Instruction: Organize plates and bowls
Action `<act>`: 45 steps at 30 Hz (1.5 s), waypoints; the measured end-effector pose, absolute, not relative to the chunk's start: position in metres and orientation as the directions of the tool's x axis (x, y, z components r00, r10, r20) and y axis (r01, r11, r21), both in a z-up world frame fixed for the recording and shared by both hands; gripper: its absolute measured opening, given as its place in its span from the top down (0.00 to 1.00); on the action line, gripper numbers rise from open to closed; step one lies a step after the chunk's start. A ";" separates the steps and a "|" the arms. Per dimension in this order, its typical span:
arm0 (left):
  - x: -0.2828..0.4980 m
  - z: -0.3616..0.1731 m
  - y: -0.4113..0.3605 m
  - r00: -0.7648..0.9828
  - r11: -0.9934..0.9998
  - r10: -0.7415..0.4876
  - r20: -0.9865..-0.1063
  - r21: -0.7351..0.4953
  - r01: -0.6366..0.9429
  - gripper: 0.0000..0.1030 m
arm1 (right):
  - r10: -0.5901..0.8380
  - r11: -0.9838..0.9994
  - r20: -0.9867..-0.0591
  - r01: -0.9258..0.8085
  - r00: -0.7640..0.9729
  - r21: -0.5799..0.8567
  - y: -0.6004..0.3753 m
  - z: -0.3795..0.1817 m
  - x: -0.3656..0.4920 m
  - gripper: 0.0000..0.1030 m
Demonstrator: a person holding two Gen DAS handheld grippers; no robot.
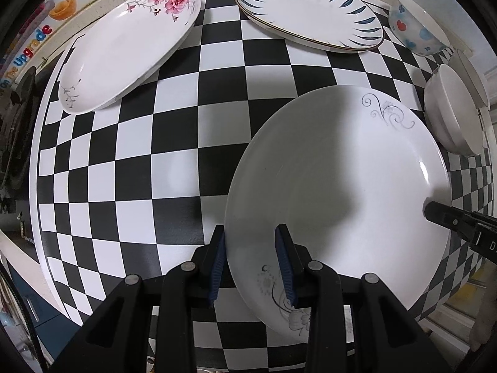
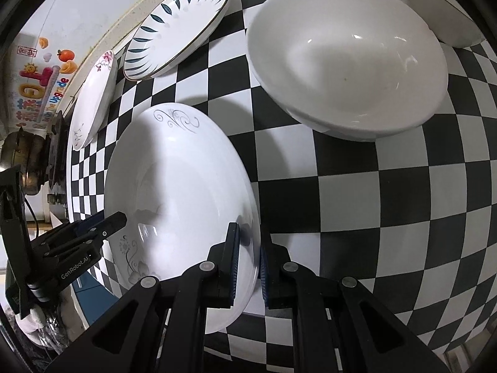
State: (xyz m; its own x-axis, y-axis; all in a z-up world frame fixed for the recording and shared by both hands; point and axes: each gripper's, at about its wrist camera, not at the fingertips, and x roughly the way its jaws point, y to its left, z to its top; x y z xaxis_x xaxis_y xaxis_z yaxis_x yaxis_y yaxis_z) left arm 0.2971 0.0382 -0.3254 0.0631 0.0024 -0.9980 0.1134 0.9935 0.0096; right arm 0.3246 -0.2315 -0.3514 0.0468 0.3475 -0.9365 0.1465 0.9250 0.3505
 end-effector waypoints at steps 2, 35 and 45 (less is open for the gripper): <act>0.296 -0.326 0.030 0.062 0.993 0.007 -0.998 0.014 0.113 0.72 | 0.343 0.927 -0.938 0.144 0.047 0.346 -0.231 -0.351 0.325 0.87; 0.460 -0.291 0.248 0.174 0.977 -0.047 -0.984 -0.081 -0.199 0.54 | 0.471 0.881 -0.878 0.007 0.088 0.473 -0.037 -0.298 0.507 0.44; 0.500 -0.337 0.266 0.084 0.980 -0.117 -0.990 -0.129 -0.154 0.54 | 0.363 0.931 -0.932 0.050 -0.004 0.363 0.005 -0.359 0.587 0.50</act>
State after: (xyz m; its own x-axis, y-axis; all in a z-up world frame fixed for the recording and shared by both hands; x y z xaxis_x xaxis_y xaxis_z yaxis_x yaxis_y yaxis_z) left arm 0.5004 0.2661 -0.3366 0.0838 -0.1167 -0.9896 -0.1539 0.9797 -0.1286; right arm 0.5871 0.0051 -0.3590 -0.0038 0.3634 -0.9316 0.0501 0.9305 0.3628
